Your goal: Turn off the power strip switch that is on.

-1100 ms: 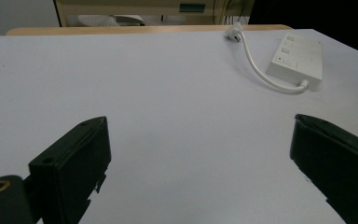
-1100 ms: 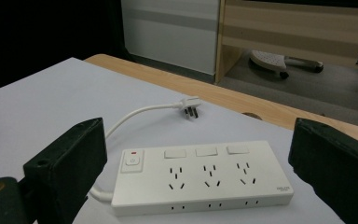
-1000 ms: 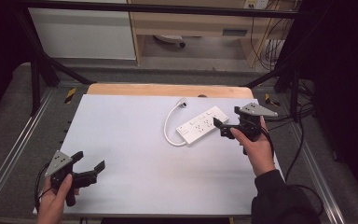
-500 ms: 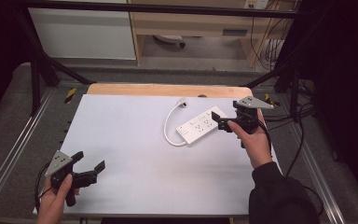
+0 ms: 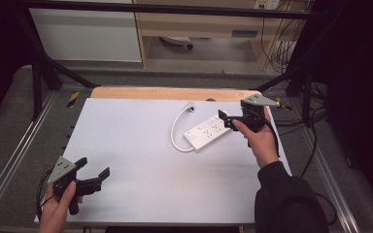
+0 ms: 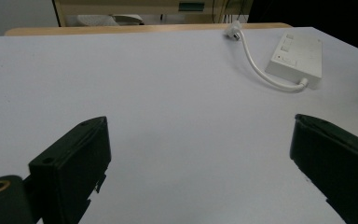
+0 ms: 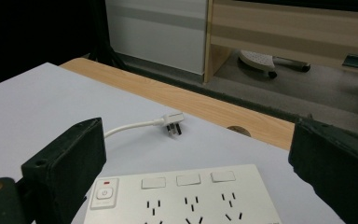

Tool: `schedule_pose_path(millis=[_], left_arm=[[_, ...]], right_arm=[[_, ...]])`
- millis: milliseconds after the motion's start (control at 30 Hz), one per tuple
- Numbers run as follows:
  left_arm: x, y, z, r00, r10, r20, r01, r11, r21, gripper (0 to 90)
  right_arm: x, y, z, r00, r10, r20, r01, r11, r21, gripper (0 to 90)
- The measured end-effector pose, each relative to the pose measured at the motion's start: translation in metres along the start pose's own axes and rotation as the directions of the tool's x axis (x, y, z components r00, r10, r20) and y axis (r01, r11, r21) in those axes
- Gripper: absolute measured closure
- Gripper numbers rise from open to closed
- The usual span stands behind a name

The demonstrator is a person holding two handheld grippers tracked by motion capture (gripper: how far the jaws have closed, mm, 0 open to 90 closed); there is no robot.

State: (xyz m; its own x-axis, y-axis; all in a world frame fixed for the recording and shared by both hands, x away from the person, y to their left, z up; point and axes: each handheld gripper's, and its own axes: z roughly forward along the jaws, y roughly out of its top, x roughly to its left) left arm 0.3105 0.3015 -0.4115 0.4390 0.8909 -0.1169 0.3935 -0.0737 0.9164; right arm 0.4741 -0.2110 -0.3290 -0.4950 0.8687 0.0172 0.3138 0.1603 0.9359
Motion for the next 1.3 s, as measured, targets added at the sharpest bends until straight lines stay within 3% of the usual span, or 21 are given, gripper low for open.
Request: schedule_pose_path(millis=[400,767,1000,1300], left_arm=[[-0.001,0.000,0.000,1.0000,0.005,0.002,-0.005,1.0000,0.001,5.1],[-0.001,0.000,0.000,1.0000,0.008,0.003,-0.008,1.0000,0.003,5.2],[-0.001,0.000,0.000,1.0000,0.007,0.003,-0.007,1.0000,0.002,5.1],[-0.001,0.000,0.000,0.9999,0.008,0.006,-0.008,1.0000,0.001,5.2]], right_arm=[[-0.003,-0.002,0.015,0.9996,0.025,0.016,-0.026,1.000,0.011,5.8],[-0.012,-0.009,0.031,0.9962,0.048,0.073,-0.051,0.998,0.043,9.2],[-0.015,-0.011,0.039,0.9950,0.054,0.084,-0.058,0.997,0.052,10.9],[-0.016,-0.014,0.052,0.9949,0.053,0.086,-0.058,0.997,0.052,24.8]])
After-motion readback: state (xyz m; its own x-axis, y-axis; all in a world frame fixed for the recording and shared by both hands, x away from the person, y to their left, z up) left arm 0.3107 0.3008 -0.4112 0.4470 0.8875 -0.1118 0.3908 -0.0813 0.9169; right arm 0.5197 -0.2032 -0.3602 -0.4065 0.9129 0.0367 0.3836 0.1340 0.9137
